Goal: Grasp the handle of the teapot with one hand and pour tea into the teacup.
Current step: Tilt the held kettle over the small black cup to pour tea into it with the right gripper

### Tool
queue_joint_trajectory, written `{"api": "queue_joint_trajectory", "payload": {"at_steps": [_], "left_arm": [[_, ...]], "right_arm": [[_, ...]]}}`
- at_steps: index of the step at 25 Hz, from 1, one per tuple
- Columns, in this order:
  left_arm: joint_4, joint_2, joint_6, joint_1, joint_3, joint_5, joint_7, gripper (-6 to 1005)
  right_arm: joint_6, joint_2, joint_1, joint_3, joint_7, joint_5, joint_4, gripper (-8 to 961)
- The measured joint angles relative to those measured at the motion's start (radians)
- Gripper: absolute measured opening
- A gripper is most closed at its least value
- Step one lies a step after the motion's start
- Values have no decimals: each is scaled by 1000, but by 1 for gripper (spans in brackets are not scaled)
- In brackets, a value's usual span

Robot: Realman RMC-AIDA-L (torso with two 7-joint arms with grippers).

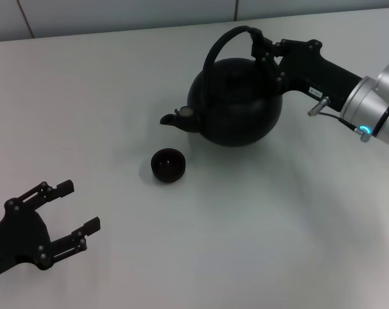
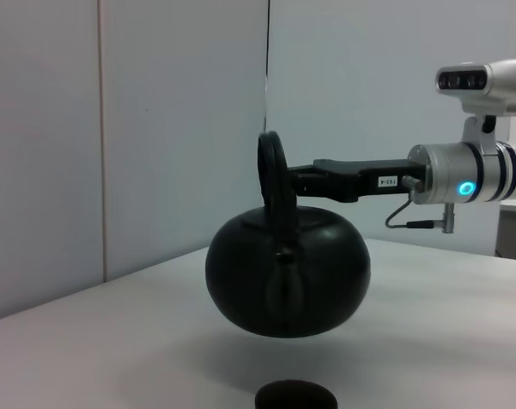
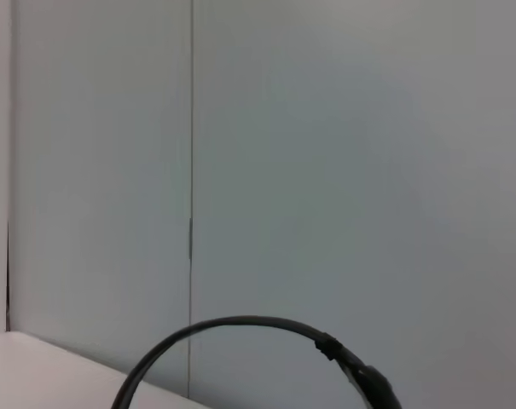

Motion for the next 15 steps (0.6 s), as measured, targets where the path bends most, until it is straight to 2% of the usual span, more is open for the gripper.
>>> {"api": "queue_joint_trajectory", "payload": {"at_steps": [10,15], "left_arm": [[1,-3,0,-1,0,0,1,801],[-1,-4,0,0,-1,0,3,801]], "right_arm": [[-6,2,20,-84,-42,3,-73,99],[-10,3,28,-89,-99,4,-75,101]]}}
